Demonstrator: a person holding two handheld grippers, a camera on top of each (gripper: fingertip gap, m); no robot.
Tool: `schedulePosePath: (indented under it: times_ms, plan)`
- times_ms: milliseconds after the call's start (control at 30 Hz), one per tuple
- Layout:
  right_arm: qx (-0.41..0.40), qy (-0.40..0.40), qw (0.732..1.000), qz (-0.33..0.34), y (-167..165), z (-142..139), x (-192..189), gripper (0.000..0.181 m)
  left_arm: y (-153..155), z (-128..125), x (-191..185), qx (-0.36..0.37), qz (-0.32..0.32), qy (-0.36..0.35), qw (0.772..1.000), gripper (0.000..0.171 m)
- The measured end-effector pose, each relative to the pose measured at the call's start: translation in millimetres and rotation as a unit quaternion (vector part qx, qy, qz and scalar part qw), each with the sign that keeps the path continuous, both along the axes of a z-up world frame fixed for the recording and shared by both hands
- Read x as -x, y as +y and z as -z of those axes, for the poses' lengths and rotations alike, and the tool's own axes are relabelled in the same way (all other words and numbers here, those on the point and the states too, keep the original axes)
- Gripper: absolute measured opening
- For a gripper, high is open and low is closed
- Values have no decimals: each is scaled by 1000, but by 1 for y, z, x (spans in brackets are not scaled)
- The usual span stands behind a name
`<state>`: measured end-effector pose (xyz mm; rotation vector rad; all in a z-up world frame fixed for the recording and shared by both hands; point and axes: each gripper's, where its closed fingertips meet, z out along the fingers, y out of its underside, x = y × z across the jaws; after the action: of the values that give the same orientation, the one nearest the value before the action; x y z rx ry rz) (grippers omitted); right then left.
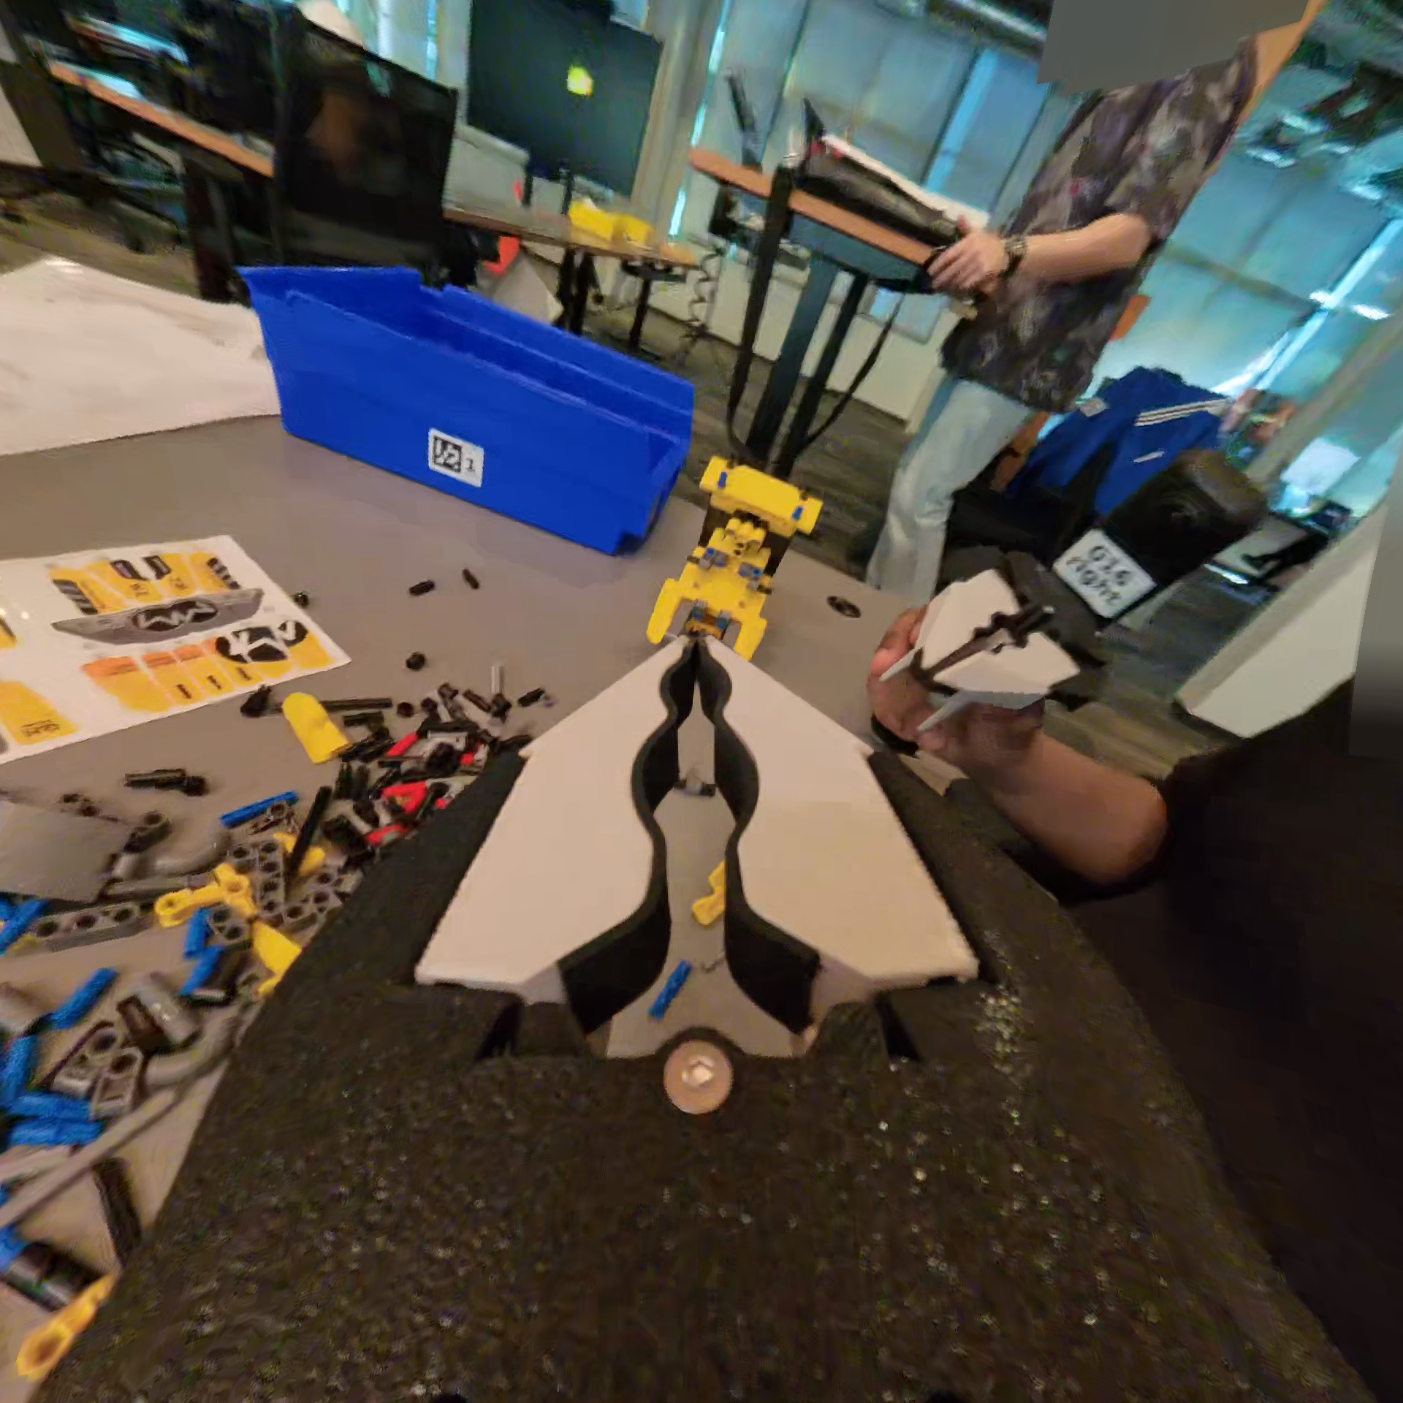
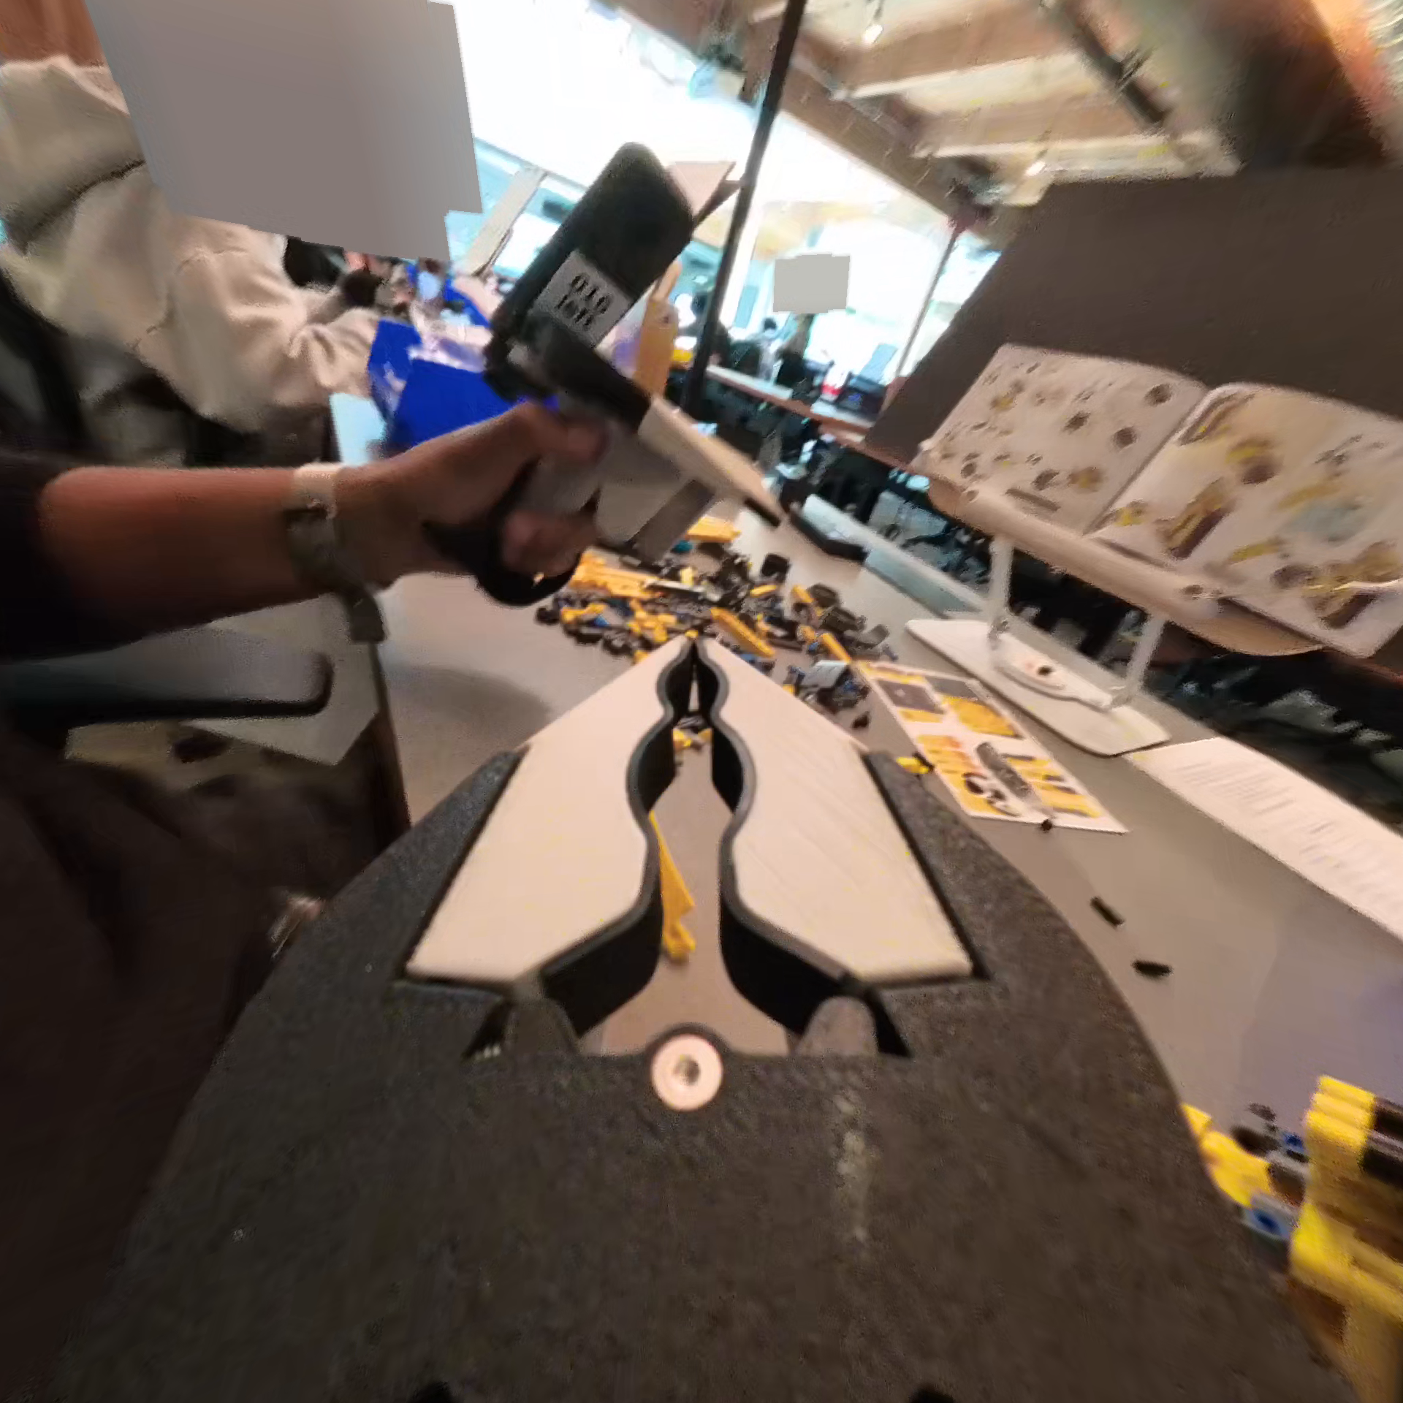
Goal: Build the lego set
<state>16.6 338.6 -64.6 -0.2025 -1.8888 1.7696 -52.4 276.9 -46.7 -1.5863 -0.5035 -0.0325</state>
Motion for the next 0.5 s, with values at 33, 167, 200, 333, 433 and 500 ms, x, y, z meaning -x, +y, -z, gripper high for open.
schedulePosePath:
  times_ms: [33,167,200,333,433,500]
  plan:
    - [2,8,1000,16,1,-4,2,0,3,5,-2,16,-14,4,1000,0]
    - [-69,13,992,104,24,1,22,0,11,37,-4,113,-43,8,993,0]
    - [-54,14,992,114,33,-6,23,0,13,43,-5,127,-42,5,991,0]
    - [33,-4,992,125,69,-37,23,0,25,57,-6,183,-37,20,982,3]
    - [67,-17,989,134,90,-49,25,0,39,72,5,246,-33,31,968,17]
    - [77,-17,987,142,98,-53,26,0,57,79,10,266,-17,18,964,19]
